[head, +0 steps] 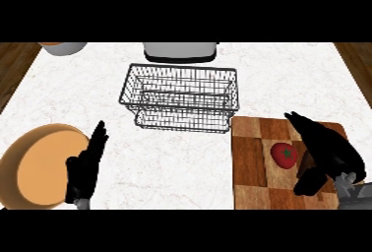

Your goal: Pick the tomato from the cutting board and place it in the tiered basket

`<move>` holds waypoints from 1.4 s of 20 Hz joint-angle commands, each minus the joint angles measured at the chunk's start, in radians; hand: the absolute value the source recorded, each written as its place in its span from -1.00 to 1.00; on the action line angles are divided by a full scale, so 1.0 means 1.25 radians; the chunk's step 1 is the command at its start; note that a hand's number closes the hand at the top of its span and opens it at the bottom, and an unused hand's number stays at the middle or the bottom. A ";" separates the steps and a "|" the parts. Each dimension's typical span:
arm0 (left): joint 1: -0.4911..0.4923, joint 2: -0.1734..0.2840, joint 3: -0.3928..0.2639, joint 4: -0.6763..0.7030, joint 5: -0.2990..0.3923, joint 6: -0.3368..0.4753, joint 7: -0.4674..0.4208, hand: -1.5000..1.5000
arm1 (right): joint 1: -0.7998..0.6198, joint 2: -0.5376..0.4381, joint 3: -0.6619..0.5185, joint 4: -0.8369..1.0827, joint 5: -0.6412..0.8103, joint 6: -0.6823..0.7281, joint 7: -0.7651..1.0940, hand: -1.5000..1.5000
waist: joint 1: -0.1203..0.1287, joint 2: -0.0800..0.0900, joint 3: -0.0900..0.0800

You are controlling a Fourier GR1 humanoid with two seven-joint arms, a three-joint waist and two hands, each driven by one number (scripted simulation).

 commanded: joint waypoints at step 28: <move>0.004 -0.015 0.058 0.054 -0.033 -0.036 0.008 0.00 | -0.026 0.162 -0.071 0.261 0.156 0.082 -0.103 -1.00 | -0.001 0.004 -0.004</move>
